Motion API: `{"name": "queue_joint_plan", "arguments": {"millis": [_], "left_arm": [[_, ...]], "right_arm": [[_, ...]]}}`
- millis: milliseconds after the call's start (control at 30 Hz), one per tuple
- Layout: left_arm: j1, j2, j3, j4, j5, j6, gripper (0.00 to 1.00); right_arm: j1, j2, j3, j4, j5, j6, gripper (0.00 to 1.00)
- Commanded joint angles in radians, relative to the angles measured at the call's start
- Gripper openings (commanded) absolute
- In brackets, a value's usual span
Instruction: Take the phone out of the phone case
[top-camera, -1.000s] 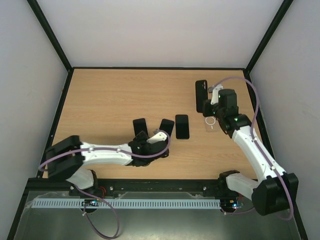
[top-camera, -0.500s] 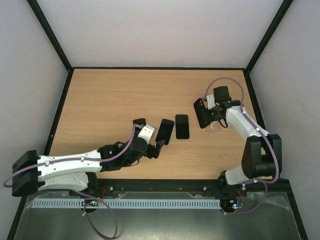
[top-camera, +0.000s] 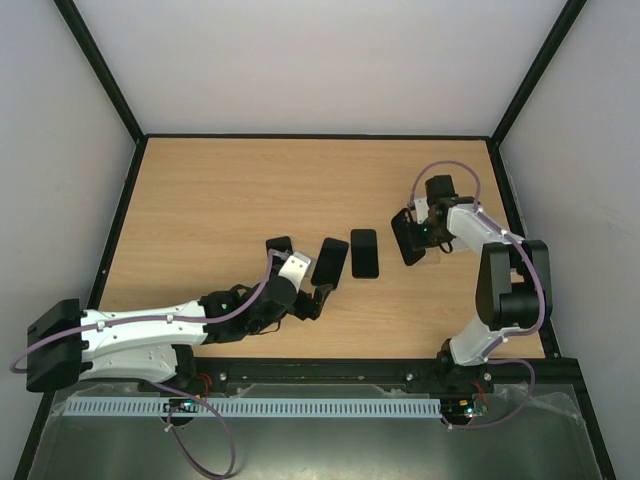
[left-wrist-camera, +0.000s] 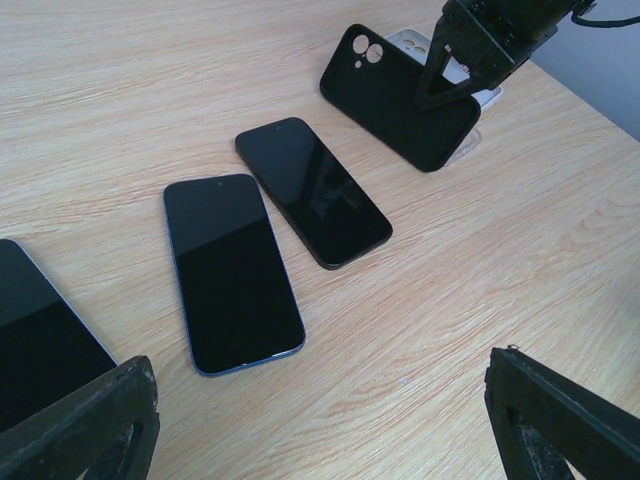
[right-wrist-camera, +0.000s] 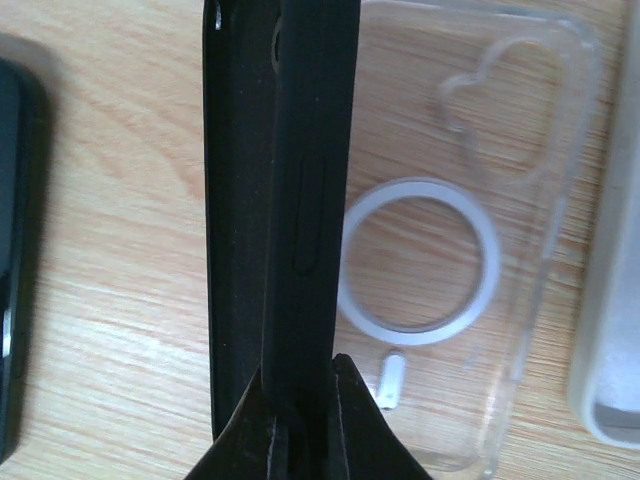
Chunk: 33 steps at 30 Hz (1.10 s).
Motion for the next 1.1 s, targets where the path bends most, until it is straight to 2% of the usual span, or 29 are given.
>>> {"name": "queue_joint_plan", "arguments": {"millis": [0, 133, 333, 433, 600, 633, 833, 900, 1067], "left_arm": [[0.006, 0.002, -0.013, 0.026, 0.002, -0.007, 0.88], [0.006, -0.003, -0.018, 0.033, 0.002, -0.005, 0.88], [0.007, 0.009, -0.013, 0.048, 0.012, -0.005, 0.88], [0.006, 0.008, -0.010, 0.051, 0.019, -0.008, 0.88], [0.007, -0.004, -0.005, 0.045, 0.028, -0.014, 0.88], [0.007, -0.006, -0.005, 0.044, 0.027, -0.015, 0.88], [0.008, -0.032, 0.023, -0.011, 0.007, -0.012, 0.88], [0.010, -0.041, 0.027, -0.029, -0.014, -0.014, 0.88], [0.023, -0.072, 0.037, -0.086, -0.040, -0.028, 0.90]], "right_arm": [[-0.091, 0.026, 0.036, -0.007, 0.082, -0.005, 0.02], [-0.148, 0.022, 0.065, -0.030, 0.045, -0.031, 0.02], [-0.157, -0.006, 0.048, -0.120, -0.277, -0.129, 0.02], [-0.157, 0.008, 0.043, -0.163, -0.378, -0.150, 0.02], [-0.157, 0.039, 0.002, -0.109, -0.354, -0.113, 0.02], [-0.157, 0.043, -0.009, -0.092, -0.340, -0.099, 0.04], [-0.157, 0.036, -0.029, -0.047, -0.266, -0.065, 0.35], [-0.158, 0.012, -0.031, -0.040, -0.236, -0.062, 0.40], [-0.158, -0.096, -0.056, -0.026, -0.183, -0.048, 0.46]]}}
